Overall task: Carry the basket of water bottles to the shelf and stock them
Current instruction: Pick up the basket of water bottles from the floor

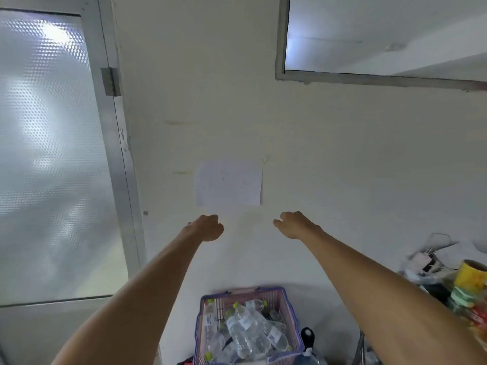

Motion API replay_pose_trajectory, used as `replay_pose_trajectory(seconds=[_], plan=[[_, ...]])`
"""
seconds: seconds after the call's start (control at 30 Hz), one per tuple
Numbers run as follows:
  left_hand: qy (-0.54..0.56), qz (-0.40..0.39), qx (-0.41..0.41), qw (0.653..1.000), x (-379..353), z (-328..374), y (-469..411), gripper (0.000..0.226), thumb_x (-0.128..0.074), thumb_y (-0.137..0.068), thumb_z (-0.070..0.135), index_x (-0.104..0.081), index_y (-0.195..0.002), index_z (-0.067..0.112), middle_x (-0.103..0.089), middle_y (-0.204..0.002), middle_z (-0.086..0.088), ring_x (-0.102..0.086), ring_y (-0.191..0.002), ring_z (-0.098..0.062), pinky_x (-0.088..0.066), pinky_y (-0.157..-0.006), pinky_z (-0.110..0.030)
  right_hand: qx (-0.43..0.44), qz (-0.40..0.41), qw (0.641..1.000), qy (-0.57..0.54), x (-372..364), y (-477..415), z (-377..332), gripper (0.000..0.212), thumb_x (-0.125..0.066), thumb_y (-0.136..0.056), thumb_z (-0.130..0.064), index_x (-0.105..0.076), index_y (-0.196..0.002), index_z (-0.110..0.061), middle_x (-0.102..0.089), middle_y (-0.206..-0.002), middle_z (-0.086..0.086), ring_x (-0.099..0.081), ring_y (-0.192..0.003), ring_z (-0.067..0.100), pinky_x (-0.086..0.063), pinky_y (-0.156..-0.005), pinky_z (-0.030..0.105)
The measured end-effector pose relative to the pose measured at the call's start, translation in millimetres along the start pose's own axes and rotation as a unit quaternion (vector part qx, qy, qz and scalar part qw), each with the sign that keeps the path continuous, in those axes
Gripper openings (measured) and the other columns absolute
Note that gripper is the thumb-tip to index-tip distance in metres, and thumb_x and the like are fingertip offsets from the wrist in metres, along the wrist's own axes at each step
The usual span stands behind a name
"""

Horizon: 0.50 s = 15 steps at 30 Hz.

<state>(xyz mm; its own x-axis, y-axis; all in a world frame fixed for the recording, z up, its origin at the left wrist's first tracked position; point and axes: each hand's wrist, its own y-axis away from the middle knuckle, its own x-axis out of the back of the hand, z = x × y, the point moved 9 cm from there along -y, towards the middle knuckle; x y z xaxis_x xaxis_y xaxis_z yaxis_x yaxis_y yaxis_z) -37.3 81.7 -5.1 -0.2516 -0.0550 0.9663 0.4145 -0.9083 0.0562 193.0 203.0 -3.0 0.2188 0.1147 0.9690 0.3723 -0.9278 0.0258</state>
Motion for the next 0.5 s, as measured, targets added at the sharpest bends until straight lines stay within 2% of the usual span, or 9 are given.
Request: replay_pose_trajectory(seconds=[0.13,0.5], plan=[[0.005,0.003,0.010,1.000,-1.1,-14.2,-16.3,0.047,-0.033,-0.097,0.028,-0.048,-0.140,0.019,-0.048,-0.147,-0.014,-0.049,-0.131,-0.034,-0.039,-0.104,-0.044,-0.001,-0.002,1.000,-0.001,-2.1,-18.0,-7.8,0.060,-0.032,-0.106,-0.049,-0.041,-0.154,-0.013,-0.044,-0.154,0.017,-0.047,-0.139,0.037,-0.042,-0.108,0.044],[0.011,-0.004,0.036,0.999,-6.2,-28.9,-98.5,0.051,-0.032,-0.098,0.032,-0.044,-0.147,0.023,-0.042,-0.155,-0.009,-0.046,-0.137,-0.031,-0.037,-0.109,-0.042,0.018,-0.031,0.999,0.012,-23.1,-115.8,-13.8,0.060,-0.031,-0.107,-0.049,-0.041,-0.154,-0.012,-0.042,-0.155,0.016,-0.046,-0.140,0.036,-0.042,-0.108,0.044]])
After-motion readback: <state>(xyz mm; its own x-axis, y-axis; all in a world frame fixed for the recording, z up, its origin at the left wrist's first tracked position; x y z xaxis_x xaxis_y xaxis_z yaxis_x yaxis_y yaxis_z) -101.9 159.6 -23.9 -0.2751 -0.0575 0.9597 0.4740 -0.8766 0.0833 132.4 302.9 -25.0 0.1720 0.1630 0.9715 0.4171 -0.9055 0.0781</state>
